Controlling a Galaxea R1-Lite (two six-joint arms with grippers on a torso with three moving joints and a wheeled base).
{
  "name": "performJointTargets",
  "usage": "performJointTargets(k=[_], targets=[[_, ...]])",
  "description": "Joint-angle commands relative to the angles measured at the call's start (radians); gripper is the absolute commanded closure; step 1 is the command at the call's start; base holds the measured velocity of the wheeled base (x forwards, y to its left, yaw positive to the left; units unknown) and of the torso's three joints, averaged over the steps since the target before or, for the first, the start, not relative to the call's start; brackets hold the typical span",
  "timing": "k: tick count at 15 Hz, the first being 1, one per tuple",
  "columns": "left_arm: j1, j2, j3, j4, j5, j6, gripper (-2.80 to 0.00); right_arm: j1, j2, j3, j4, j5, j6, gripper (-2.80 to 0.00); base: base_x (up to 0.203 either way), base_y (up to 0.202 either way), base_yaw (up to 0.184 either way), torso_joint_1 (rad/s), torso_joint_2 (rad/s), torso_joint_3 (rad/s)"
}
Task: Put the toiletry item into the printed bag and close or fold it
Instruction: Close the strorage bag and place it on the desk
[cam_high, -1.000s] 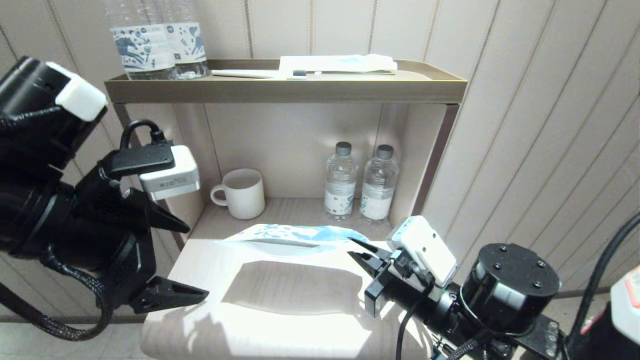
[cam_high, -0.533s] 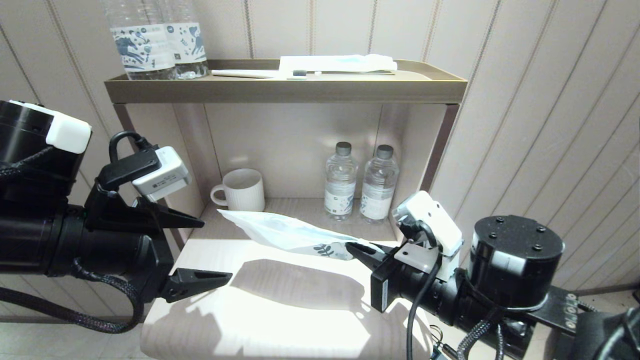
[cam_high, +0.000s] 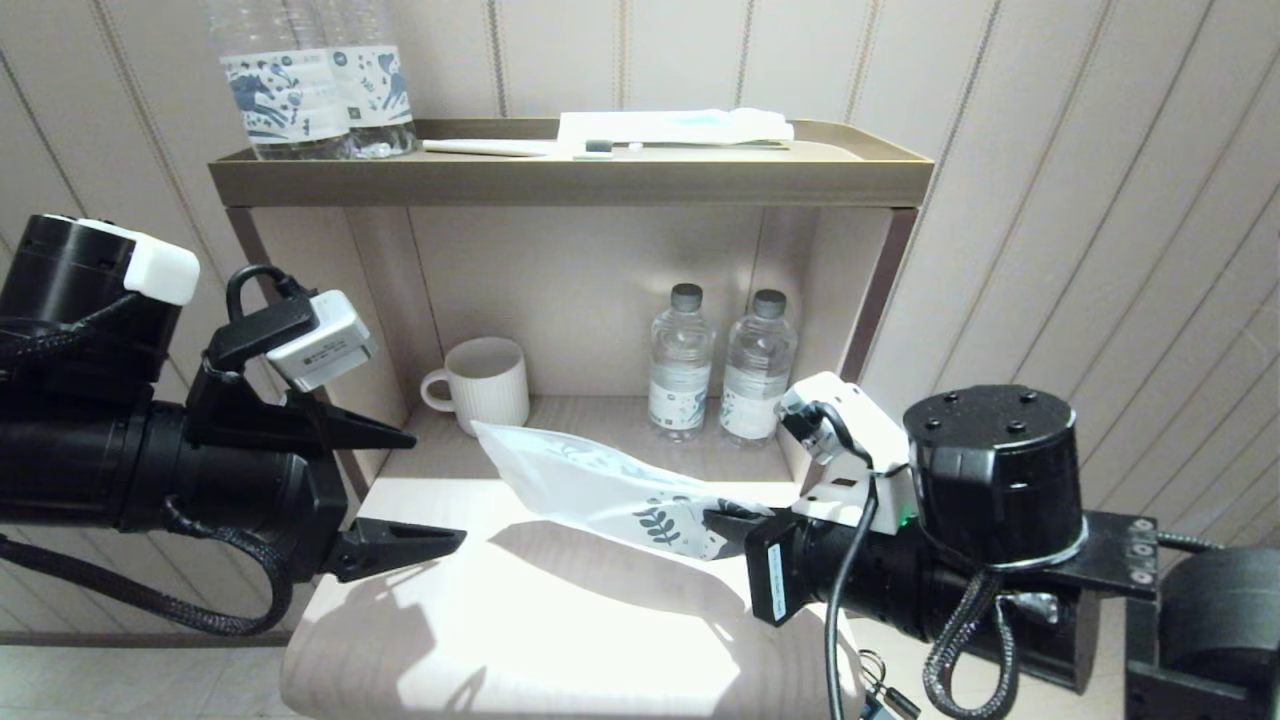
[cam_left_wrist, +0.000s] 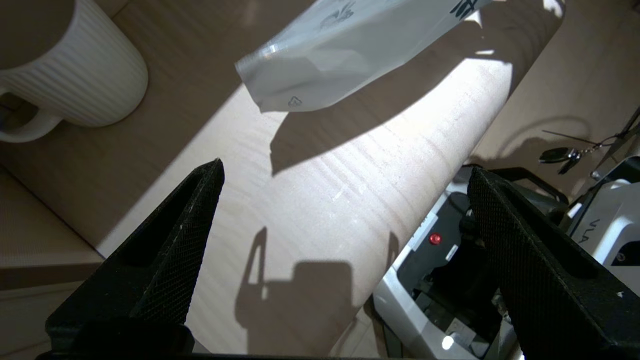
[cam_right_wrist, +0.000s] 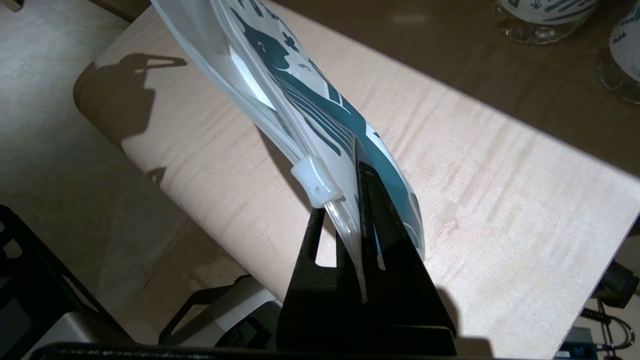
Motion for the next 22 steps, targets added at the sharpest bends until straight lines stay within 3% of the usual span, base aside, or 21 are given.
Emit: performJointTargets(k=[1, 5, 10, 11, 13, 14, 15, 18, 19, 22], targets=[[0.046, 0.027, 0.001, -0.011, -0.049, 0.005, -2.80, -0.001, -0.023, -0.080, 0.160, -0.001, 0.022, 0.00, 0.000, 0.000, 0.000, 0.000, 0.00, 0.000], [0.070, 0.040, 0.026, -0.029, -0.109, 0.005, -2.80, 0.004, -0.054, -0.165, 0.265, 0.007, 0.110, 0.00, 0.000, 0.000, 0.000, 0.000, 0.00, 0.000], [0.078, 0.059, 0.041, -0.102, -0.133, 0.002, -2.80, 0.012, -0.062, -0.214, 0.384, 0.032, 0.121, 0.00, 0.000, 0.000, 0.000, 0.000, 0.00, 0.000], [0.078, 0.059, 0.041, -0.102, -0.133, 0.003, -2.80, 0.008, -0.070, -0.232, 0.458, 0.069, 0.118, 0.00, 0.000, 0.000, 0.000, 0.000, 0.00, 0.000], [0.078, 0.055, 0.028, -0.102, -0.179, 0.000, -2.80, -0.027, -0.105, -0.259, 0.545, 0.285, 0.117, 0.00, 0.000, 0.000, 0.000, 0.000, 0.00, 0.000], [0.078, 0.057, 0.010, -0.099, -0.217, -0.002, -2.80, -0.085, -0.127, -0.278, 0.601, 0.409, 0.113, 0.00, 0.000, 0.000, 0.000, 0.000, 0.00, 0.000], [0.078, 0.063, -0.007, -0.095, -0.234, -0.005, -2.80, -0.119, -0.139, -0.313, 0.680, 0.478, 0.098, 0.00, 0.000, 0.000, 0.000, 0.000, 0.00, 0.000], [0.078, 0.077, -0.021, -0.106, -0.241, -0.006, -2.80, -0.147, -0.132, -0.414, 0.882, 0.500, -0.017, 0.00, 0.000, 0.000, 0.000, 0.000, 0.00, 0.000], [0.082, 0.077, -0.028, -0.108, -0.242, -0.010, 0.00, -0.152, -0.128, -0.420, 0.910, 0.500, -0.072, 0.00, 0.000, 0.000, 0.000, 0.000, 0.00, 0.000], [0.146, 0.071, -0.051, -0.129, -0.311, -0.045, 0.00, -0.172, -0.113, -0.394, 0.930, 0.502, -0.261, 0.00, 0.000, 0.000, 0.000, 0.000, 0.00, 0.000]])
